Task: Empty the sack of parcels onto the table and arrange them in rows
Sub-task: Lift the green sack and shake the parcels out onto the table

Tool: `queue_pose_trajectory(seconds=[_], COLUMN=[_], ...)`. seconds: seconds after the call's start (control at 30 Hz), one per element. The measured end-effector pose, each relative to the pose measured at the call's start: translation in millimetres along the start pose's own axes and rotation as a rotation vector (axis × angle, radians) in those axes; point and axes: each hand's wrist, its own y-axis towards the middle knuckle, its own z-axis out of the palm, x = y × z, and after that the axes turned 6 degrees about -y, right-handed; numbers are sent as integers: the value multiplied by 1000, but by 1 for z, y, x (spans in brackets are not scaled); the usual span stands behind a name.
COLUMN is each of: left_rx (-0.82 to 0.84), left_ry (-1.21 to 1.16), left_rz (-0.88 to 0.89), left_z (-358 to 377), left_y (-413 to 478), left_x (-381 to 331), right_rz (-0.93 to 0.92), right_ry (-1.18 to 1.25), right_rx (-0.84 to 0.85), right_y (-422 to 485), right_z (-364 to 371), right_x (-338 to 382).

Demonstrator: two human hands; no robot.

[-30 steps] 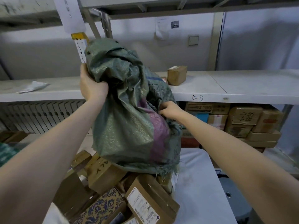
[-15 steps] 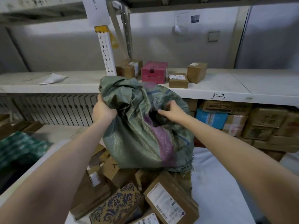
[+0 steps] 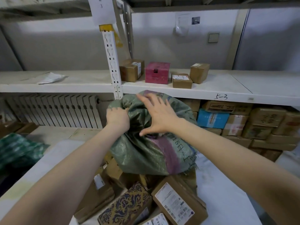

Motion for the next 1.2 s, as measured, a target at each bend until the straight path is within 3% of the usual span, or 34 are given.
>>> queue_pose_trajectory(seconds=[0.07,0.13,0.3,0.37,0.5,0.53,0.7,0.77,0.87,0.97,1.2], left_rx=[43,151,387,310,-109,-109,320,365,157,-111,-575], left_ry=[15,-25,-282,-511,-1169,-1220,-1143,-1092,-1199,-1251,-1387], left_rz=[67,161,253,211,39,18,122,127,52,-36,14], left_z=[-9,-18,-24,-15,-7,-3,32,47,54,36,-34], left_y=[0,-2,5,6,-11,-14,-24,-28,-33,-27,-13], left_x=[-7,-11,-1,8,34,40,54,42,14,-4,-13], right_rz=[-112,-62,49,75,177,217,403,481,595,670,572], right_ry=[-123,-179,-132,-104,-56,-15,276,449,817,983,1385], right_rx=[126,252,225,199,139,130,64,74,79,33,-193], right_y=[-3,-3,-8,-9,-1,1,2,5,8,1,-2], right_z=[11,24,44,46,38,36,22,12,-4,-26,-67], right_x=[10,5,2,3,-5,-7,-8,-4,3,0,-21])
